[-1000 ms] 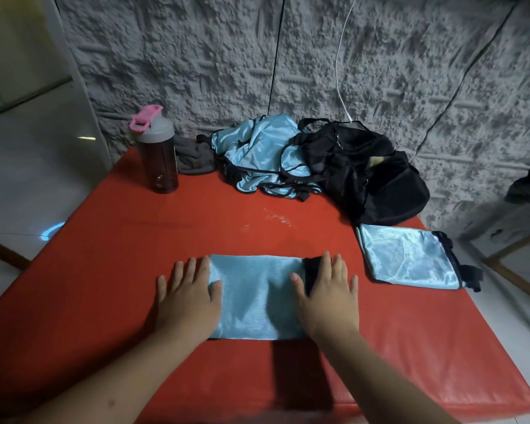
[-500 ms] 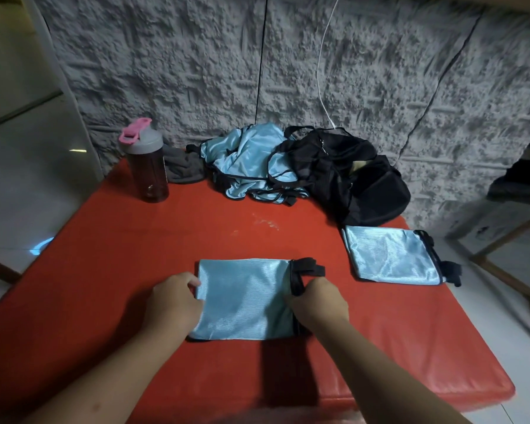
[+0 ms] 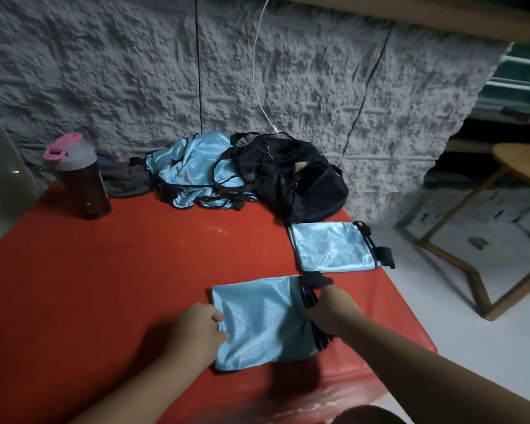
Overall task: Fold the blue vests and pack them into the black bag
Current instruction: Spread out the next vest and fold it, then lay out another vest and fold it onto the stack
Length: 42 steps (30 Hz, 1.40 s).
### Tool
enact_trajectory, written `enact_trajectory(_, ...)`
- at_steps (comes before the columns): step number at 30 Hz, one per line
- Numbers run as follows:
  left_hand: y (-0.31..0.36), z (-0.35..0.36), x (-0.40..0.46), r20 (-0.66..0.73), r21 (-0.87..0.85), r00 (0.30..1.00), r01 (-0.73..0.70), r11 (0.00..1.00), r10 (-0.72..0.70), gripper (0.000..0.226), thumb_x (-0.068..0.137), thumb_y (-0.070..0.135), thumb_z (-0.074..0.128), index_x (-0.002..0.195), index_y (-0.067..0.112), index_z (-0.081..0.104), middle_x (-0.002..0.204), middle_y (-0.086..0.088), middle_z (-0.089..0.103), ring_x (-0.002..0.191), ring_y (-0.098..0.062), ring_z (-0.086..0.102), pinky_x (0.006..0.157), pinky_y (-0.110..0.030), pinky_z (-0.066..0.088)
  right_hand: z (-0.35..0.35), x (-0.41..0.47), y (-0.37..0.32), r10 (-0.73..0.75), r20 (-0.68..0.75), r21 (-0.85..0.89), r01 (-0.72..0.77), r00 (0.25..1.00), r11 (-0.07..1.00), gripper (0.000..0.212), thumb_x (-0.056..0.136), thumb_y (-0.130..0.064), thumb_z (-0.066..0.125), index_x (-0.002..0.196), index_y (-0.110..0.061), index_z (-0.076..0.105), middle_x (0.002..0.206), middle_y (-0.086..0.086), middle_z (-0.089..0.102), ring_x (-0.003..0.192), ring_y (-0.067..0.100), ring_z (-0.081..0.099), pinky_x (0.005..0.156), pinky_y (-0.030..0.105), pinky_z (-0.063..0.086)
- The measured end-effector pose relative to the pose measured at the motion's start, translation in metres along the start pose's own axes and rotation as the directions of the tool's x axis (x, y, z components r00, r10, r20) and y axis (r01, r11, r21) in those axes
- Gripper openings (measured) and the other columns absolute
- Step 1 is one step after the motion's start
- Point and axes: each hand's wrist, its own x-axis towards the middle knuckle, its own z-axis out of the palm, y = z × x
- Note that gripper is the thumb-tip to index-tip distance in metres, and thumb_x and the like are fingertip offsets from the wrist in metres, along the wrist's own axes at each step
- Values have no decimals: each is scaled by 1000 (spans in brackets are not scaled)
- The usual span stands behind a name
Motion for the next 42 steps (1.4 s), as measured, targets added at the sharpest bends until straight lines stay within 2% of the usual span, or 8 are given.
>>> enact_trajectory(5, 62, 62, -3, 67, -50, 993, -94, 994, 98, 29, 74, 16, 82, 103, 19, 76, 92, 4, 70, 89, -16, 67, 82, -27, 51, -30, 6, 84, 118, -60, 0, -119, 991, 993, 67, 51, -73, 56, 90, -19, 65, 75, -2, 64, 75, 25, 67, 67, 34, 56)
enact_trajectory(10, 114, 104, 10, 96, -94, 983, -147, 985, 155, 25, 75, 11, 77, 100, 13, 78, 97, -5, 74, 93, -23, 69, 85, -30, 52, -59, 22, 134, 242, -140, 39, -239, 960, 970, 50, 70, -67, 67, 81, -19, 59, 75, -1, 63, 76, 26, 66, 71, 35, 57)
enact_trajectory(17, 138, 122, 45, 142, -192, 985, -72, 979, 100, 24, 70, 12, 84, 93, 14, 79, 86, -2, 76, 81, -22, 73, 81, -35, 60, -74, 51, 149, 335, -180, 97, -322, 925, 942, 42, 71, -57, 73, 71, -16, 61, 72, 2, 63, 69, 27, 60, 67, 32, 43)
enact_trajectory(20, 133, 126, 51, 147, -253, 986, -35, 967, 74, 19, 66, 12, 84, 77, 22, 74, 78, -2, 73, 73, -25, 74, 74, -44, 63, -74, 58, 147, 342, -184, 88, -331, 921, 939, 40, 70, -51, 79, 70, -15, 62, 71, 2, 63, 68, 26, 60, 66, 32, 42)
enact_trajectory(24, 124, 112, 47, 131, -232, 988, -50, 971, 82, 26, 71, 9, 82, 68, 28, 64, 72, 0, 70, 65, -28, 73, 70, -48, 62, -74, 44, 134, 343, -284, 60, -341, 895, 938, 46, 73, -62, 71, 79, -17, 64, 80, 1, 67, 80, 26, 61, 78, 36, 44)
enact_trajectory(29, 90, 53, 36, 87, -156, 992, -77, 985, 91, 17, 77, 14, 84, 83, 24, 72, 83, -1, 70, 63, -23, 67, 74, -39, 60, -65, 10, 74, 76, -518, -17, -99, 852, 995, 45, 88, -52, 65, 118, -19, 64, 114, 10, 64, 110, 34, 56, 95, 45, 44)
enact_trajectory(35, 29, -51, 20, -16, -70, 998, -56, 996, 54, 24, 82, 16, 81, 105, 19, 74, 92, 2, 71, 80, -11, 65, 79, -25, 48, -24, -1, -32, -183, -305, 107, 225, 935, 969, 43, 89, -35, 65, 129, -19, 63, 125, 6, 64, 121, 28, 55, 101, 37, 44)
enact_trajectory(42, 7, -122, 42, -125, -226, 991, -66, 972, 39, 30, 87, 25, 76, 116, 27, 69, 109, 6, 69, 91, -9, 66, 85, -26, 50, 15, 22, -158, -398, -167, 78, 415, 902, 907, 51, 93, -35, 62, 140, -15, 58, 137, 10, 61, 129, 29, 53, 106, 32, 39)
